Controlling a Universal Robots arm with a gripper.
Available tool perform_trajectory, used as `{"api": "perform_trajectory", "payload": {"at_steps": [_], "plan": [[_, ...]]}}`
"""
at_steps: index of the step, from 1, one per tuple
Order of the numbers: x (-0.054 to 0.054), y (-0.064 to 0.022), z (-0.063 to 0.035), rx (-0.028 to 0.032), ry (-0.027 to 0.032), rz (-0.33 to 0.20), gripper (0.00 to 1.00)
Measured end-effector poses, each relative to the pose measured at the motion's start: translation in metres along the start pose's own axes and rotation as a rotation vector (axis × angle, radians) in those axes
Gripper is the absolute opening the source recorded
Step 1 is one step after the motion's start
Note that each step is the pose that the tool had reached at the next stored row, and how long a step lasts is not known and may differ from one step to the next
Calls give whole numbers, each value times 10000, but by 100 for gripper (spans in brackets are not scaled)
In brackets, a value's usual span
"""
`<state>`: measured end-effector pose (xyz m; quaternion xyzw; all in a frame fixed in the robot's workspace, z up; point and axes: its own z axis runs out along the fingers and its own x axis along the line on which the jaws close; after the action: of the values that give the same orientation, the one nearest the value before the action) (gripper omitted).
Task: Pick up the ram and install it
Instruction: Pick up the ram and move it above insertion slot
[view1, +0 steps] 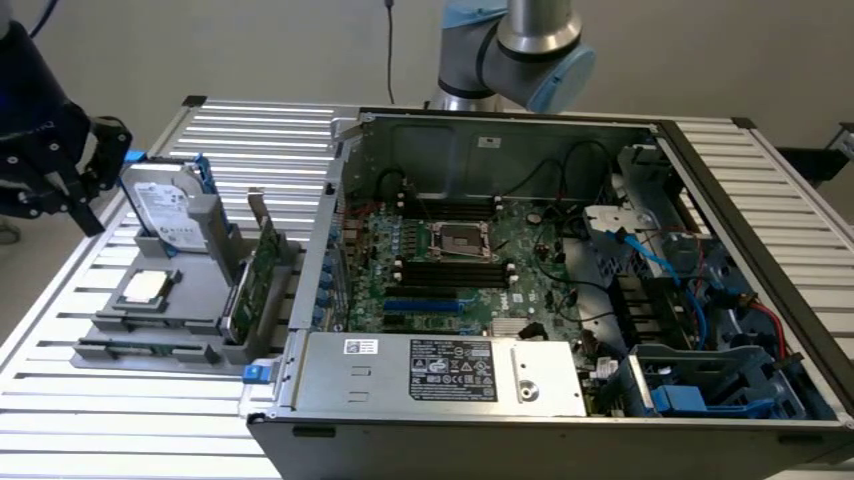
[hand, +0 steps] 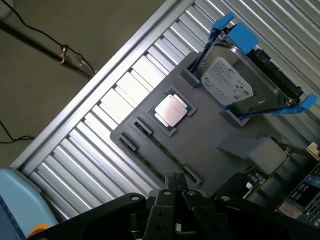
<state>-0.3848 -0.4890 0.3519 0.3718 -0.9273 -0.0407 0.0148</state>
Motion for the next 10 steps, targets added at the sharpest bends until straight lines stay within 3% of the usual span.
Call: {"api": "perform_trajectory", "payload": {"at_steps": [4, 10], "plan": [[0, -2, 12, 6, 59, -728, 11], [0, -4, 42, 57, 98, -1825, 11]]}}
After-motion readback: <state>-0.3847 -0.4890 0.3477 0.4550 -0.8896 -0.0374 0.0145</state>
